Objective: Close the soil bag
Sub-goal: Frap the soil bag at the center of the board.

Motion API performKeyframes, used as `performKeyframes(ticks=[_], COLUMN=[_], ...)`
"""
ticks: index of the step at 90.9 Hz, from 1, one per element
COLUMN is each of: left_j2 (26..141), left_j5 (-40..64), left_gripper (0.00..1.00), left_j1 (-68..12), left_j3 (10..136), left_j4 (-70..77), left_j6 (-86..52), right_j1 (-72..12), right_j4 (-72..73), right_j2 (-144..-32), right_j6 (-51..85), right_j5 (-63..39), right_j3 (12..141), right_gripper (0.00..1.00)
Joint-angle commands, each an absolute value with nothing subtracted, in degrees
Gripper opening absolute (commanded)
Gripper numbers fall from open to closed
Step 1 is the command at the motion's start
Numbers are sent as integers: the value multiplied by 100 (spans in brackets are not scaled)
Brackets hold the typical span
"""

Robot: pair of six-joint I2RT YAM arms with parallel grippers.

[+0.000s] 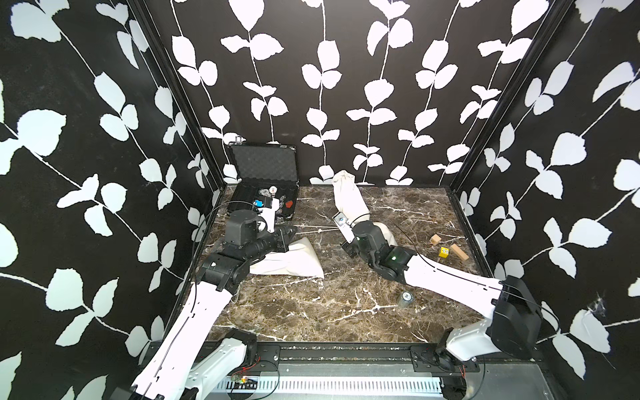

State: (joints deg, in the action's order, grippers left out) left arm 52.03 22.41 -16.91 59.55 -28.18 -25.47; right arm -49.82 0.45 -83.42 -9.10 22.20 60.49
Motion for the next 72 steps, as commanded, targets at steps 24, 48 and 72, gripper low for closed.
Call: performKeyframes(ticks=[24, 48, 72], left_j2=[4284, 4166, 4240], left_j5=[1050, 716, 280], left_gripper=[0, 0, 0], left_j1=[-827, -826, -826], left_j3=[5861, 5049, 5693], left_j4=[-2623, -2513, -3006], left_j6=[-2652, -2804, -2190], right_j1=[-3514, -3507, -3498], right_j4=[-2093, -1735, -2020], right_j2=[-7173, -7775, -7471], right_j6=[-783, -163, -527], right_j5=[5081, 4412, 4334], right_j3=[5690, 5106, 5867], right_gripper=[9, 10, 11])
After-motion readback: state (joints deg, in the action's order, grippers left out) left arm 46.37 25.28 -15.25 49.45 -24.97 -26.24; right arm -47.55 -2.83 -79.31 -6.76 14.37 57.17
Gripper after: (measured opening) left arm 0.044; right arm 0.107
